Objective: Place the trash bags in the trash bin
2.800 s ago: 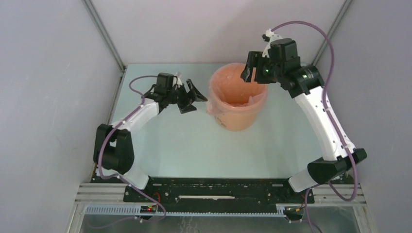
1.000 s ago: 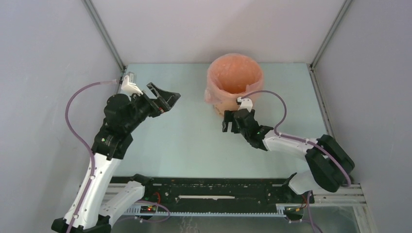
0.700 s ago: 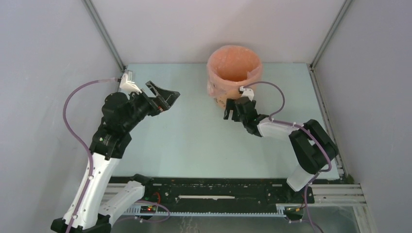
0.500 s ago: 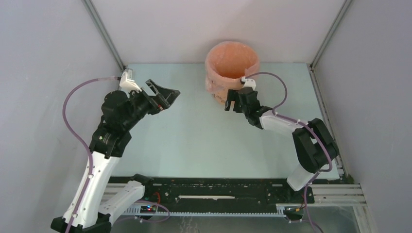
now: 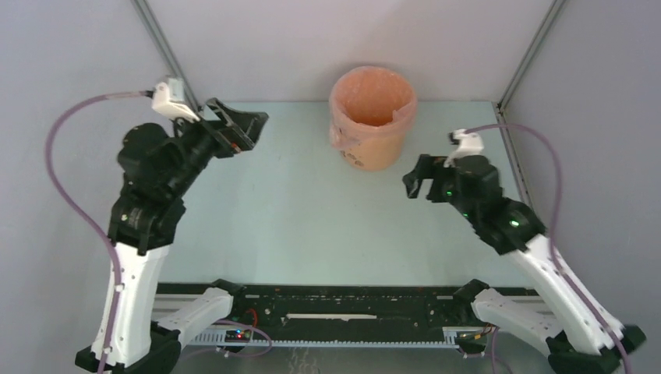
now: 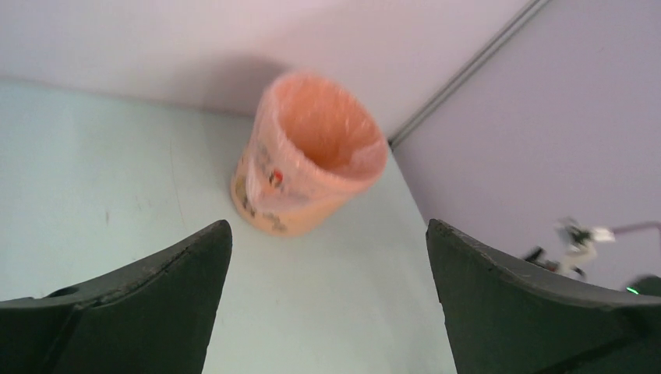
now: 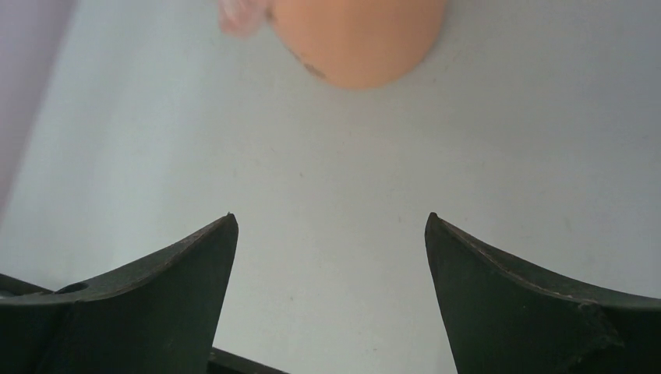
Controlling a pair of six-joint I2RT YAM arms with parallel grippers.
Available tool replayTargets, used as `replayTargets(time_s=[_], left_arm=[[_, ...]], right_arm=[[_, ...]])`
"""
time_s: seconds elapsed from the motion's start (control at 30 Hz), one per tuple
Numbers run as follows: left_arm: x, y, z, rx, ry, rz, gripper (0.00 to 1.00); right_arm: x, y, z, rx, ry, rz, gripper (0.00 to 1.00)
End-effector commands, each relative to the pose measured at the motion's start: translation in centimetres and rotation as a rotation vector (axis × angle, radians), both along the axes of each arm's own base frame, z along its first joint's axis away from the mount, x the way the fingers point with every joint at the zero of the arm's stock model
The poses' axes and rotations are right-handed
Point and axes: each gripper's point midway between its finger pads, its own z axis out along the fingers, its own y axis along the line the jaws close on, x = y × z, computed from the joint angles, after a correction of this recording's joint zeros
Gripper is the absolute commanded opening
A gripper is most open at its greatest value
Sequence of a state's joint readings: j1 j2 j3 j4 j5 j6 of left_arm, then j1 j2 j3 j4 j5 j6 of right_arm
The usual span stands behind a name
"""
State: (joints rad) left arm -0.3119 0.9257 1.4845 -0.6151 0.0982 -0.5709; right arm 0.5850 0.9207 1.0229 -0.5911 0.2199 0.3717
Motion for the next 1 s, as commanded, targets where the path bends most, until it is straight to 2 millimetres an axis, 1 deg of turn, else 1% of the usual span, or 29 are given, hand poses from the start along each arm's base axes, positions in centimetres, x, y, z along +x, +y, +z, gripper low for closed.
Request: replayTargets(time_s=[0.0,0.03,0.13,0.2,0.27,0.33,0.43,0.5,0.57,0.77,0.87,0.97], left_arm=[[-1.8,2.8,7.3,0.080,-0.201,0.095,1.00],[-2.4,3.6,8.9,0.081,-0.243,0.130,1.00],[-3.8,5.5,11.9,0.070,-0.327,0.209,1.00],[-5.2,6.4,13.7,0.052,-0.387,0.241,1.00],[-6.4,7.1,15.1,0.036,-0.439,0.261,1.00],[-7.6,7.7,16.2,0.021,-0.481,0.277,1.00],[-9.1,8.5,17.2,0.001,-0.516,0.297,1.00],[-9.7,8.8,17.4,-0.005,-0.527,0.302,1.00],[-10.0,9.0,17.2,-0.010,-0.522,0.307,1.00],[-9.9,8.8,16.1,-0.033,-0.486,0.297,1.00],[-9.7,8.7,15.7,-0.037,-0.472,0.295,1.00],[-9.5,8.5,15.5,-0.035,-0.466,0.290,1.00]], right_arm=[[-4.5,-4.8,7.0,-0.011,-0.067,-0.059,1.00],[-5.4,-5.7,9.4,-0.007,-0.110,-0.064,1.00],[-7.1,-8.1,14.8,0.013,-0.216,-0.116,1.00],[-8.1,-9.5,18.4,0.034,-0.295,-0.145,0.99],[-9.0,-10.5,21.8,0.064,-0.362,-0.167,0.99],[-9.8,-11.2,24.7,0.101,-0.416,-0.176,1.00],[-11.0,-11.6,28.2,0.160,-0.483,-0.169,1.00],[-11.6,-11.7,29.5,0.189,-0.513,-0.158,0.99],[-12.1,-11.9,30.5,0.215,-0.535,-0.154,1.00],[-12.4,-12.1,31.1,0.252,-0.558,-0.167,1.00],[-12.1,-11.4,30.9,0.251,-0.555,-0.140,0.99],[-12.2,-11.8,30.9,0.280,-0.550,-0.168,0.99]])
